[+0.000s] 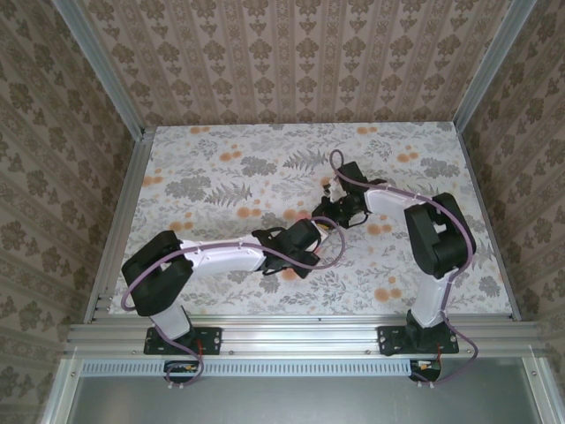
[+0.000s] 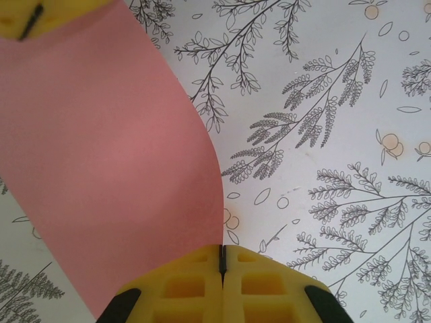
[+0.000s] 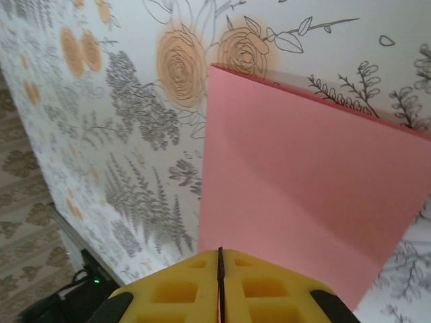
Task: Fold a paper plane with a square sheet of paper (pick it up from the middle)
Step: Third fold the triangle at the center of the table.
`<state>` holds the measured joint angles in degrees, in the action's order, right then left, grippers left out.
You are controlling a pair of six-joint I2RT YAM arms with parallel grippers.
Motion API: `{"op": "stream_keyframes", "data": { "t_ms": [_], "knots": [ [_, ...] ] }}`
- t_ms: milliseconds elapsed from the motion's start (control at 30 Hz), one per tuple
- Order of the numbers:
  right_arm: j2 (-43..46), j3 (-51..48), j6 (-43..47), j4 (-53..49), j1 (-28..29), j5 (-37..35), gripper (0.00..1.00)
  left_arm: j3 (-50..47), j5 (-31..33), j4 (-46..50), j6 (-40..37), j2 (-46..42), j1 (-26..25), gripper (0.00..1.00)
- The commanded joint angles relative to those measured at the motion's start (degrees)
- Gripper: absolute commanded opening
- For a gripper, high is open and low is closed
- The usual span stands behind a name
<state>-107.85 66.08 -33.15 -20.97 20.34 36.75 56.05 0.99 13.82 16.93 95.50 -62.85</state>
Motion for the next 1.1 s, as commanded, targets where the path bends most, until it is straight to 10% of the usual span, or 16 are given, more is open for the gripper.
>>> {"op": "stream_keyframes", "data": {
  "t_ms": [0, 1067],
  "knots": [
    [-1.7, 1.4, 5.7, -4.8, 0.2, -4.2, 0.10, 0.3, -2.4, -0.3, 1.4, -1.4, 1.0, 0.00],
    [-6.9, 5.1, 25.9, -12.8, 2.8, -14.6, 0.07, 3.9, -14.0, 3.4, -2.1, 2.2, 10.6, 0.02]
  ]
}}
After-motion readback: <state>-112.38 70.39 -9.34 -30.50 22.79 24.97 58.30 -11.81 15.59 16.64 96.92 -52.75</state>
